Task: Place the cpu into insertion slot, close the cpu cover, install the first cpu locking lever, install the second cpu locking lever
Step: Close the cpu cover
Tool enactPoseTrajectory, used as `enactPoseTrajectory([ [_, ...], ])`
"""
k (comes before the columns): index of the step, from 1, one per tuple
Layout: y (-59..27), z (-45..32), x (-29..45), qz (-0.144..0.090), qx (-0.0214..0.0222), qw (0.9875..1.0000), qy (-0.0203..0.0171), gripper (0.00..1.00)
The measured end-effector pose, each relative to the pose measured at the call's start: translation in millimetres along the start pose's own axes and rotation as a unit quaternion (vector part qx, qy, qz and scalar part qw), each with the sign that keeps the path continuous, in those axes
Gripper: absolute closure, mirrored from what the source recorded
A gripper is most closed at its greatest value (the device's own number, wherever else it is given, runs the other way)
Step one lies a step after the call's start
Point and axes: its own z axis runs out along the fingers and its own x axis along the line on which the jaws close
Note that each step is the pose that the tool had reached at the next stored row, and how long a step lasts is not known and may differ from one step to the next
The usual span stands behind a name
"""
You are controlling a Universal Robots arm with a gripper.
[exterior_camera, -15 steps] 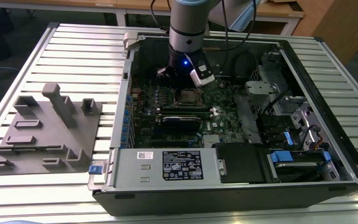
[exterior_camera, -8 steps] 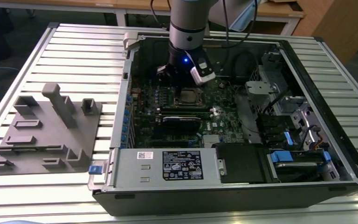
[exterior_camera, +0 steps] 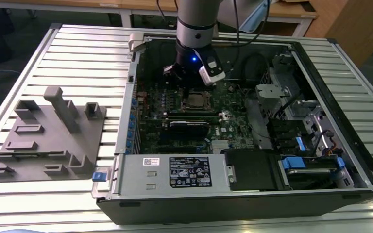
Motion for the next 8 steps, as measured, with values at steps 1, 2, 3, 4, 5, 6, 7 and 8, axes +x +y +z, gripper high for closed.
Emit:
enactPoseTrajectory([
  [1, 0.0, 0.0, 0.0, 0.000, 0.0000, 1.0000, 0.0000, 0.90],
  [2, 0.0, 0.0, 0.0, 0.000, 0.0000, 1.0000, 0.0000, 0.90],
  [3, 0.0, 0.0, 0.0, 0.000, 0.0000, 1.0000, 0.0000, 0.90],
  [4, 0.0, -0.1, 0.0, 0.000, 0.0001, 1.0000, 0.0001, 0.90],
  [5, 0.0, 0.0, -0.1, 0.000, 0.0000, 1.0000, 0.0000, 0.90],
  [6, -0.1, -0.1, -0.5, 0.000, 0.0001, 1.0000, 0.0001, 0.90],
  [7, -0.1, 0.0, -1.2, 0.000, 0.0001, 1.0000, 0.0001, 0.90],
  [8, -0.1, -0.1, -2.3, 0.000, 0.0002, 1.0000, 0.0001, 0.90],
])
